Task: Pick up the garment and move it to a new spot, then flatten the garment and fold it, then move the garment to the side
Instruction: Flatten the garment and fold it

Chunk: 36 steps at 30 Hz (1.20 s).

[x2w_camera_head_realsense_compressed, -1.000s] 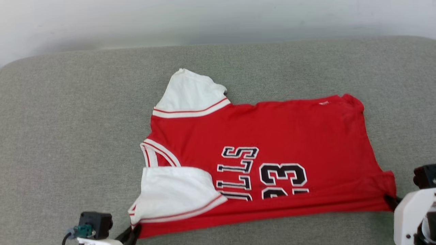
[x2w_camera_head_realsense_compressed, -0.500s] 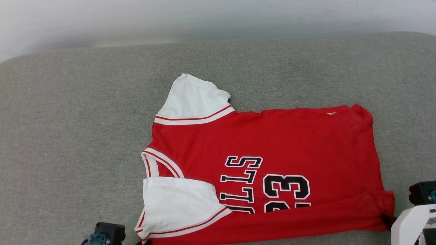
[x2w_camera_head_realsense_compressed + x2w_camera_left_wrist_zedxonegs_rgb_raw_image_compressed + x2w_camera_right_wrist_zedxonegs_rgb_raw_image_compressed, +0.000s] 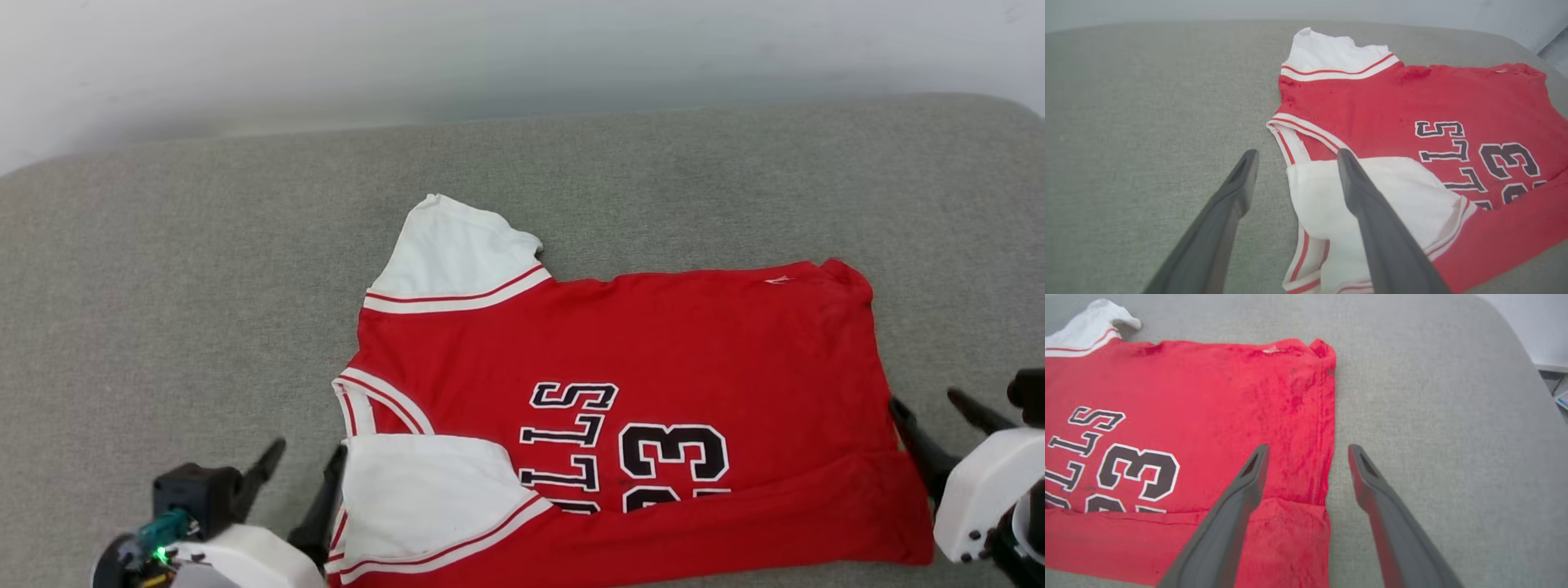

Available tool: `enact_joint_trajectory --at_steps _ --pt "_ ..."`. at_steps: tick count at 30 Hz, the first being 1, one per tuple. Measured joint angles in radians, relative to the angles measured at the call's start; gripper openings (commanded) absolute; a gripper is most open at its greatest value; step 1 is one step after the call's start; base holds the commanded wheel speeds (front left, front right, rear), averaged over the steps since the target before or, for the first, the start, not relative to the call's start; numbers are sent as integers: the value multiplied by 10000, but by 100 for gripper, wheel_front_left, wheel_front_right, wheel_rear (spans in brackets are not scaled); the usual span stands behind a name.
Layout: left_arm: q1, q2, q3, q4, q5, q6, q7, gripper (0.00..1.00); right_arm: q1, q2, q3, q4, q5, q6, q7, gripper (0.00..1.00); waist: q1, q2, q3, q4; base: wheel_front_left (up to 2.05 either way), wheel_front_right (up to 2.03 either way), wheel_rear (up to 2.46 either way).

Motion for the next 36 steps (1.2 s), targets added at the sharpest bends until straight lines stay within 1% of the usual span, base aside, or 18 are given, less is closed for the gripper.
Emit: enact_joint_trajectory --at_steps 6,9,13,15,18,22,25,28,31,36 --pt "-372 -305 443 -61 602 -94 -1927 100 -473 142 6 -334 -113 0 -2063 100 0 0 -225 -191 0 0 0" --pt "-502 -431 602 -29 1009 -144 -2428 100 -555 245 79 -341 -332 2 -3133 100 0 0 -289 -306 0 0 0" --pt "-561 -836 1055 -111 1488 -176 -2642 100 -573 522 127 -291 -612 0 -4301 100 0 0 -312 -438 0 0 0" --pt "-575 -1064 1398 -270 1801 -278 -2652 100 -574 658 207 -259 -719 0 -4761 100 0 0 -299 -502 0 0 0" --pt "-576 -1417 1873 -468 2146 -591 -2669 100 -597 823 291 -199 -794 0 -5218 100 0 0 -251 -612 0 0 0" --pt "-584 -1559 2144 -345 2460 -1118 -2681 100 -704 917 414 -161 -918 2 -5643 100 0 0 -151 -802 0 0 0" --pt "-873 -1444 2104 -61 2579 -1540 -2683 100 -835 982 483 -148 -972 2 -5860 100 0 0 -67 -999 0 0 0" --pt "-1388 -1116 2044 242 2575 -1873 -2366 100 -934 1062 541 -117 -972 0 -5979 100 0 0 35 -1253 0 0 0" --pt "-2143 -706 2034 445 2533 -2192 -1678 100 -1036 1137 665 -94 -959 0 -6109 100 0 0 215 -1529 0 0 0" --pt "-3617 144 1998 903 2253 -2801 174 100 -1223 1258 821 -4 -863 0 -6328 100 0 0 784 -1988 0 0 0"
